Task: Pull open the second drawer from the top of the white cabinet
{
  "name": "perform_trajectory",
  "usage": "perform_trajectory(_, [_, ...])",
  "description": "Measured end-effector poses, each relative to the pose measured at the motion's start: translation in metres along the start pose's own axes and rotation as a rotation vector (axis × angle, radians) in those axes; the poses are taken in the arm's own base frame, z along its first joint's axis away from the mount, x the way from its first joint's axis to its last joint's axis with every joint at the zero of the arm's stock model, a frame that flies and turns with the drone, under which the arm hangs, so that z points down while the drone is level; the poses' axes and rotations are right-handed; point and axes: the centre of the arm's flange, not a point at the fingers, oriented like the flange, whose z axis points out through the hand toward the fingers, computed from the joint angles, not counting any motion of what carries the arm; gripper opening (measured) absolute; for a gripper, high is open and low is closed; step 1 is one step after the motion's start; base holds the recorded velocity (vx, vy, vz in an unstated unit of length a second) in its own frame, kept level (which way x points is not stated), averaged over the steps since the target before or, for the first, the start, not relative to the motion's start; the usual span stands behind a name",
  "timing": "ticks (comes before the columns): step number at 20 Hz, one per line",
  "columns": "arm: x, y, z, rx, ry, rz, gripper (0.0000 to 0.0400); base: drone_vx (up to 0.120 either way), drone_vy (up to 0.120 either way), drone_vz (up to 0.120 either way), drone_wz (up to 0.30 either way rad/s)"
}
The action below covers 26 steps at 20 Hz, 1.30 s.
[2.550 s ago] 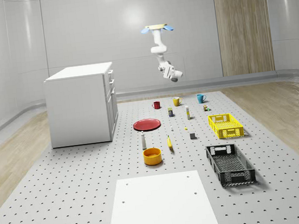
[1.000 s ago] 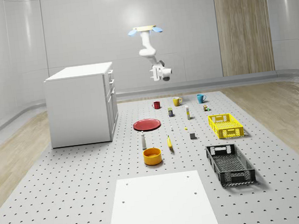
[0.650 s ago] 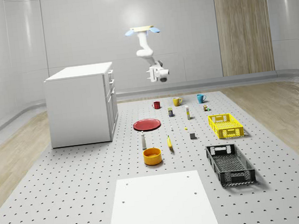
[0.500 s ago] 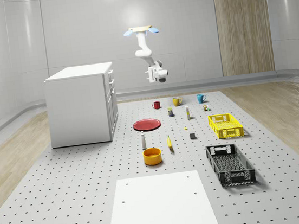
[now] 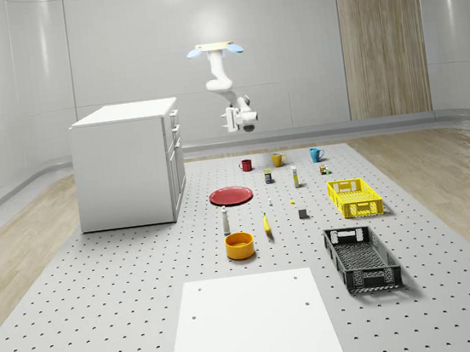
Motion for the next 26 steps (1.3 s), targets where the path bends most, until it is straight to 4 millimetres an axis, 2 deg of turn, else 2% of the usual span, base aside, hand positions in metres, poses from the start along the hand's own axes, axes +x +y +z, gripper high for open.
perform_trajectory(2, [0.0,0.0,0.0,0.0,0.0,0.0,0.03,0.12,-0.1,0.0,0.0])
perform_trajectory(11, [0.0,0.0,0.0,0.0,0.0,0.0,0.03,0.12,-0.004,0.0,0.0])
perform_trajectory(19, [0.0001,0.0,0.0,0.0,0.0,0.0,0.03,0.12,-0.12,0.0,0.0])
perform_trajectory(26, [0.0001,0.0001,-0.0001,0.0,0.0,0.0,0.03,0.12,-0.006,0.0,0.0])
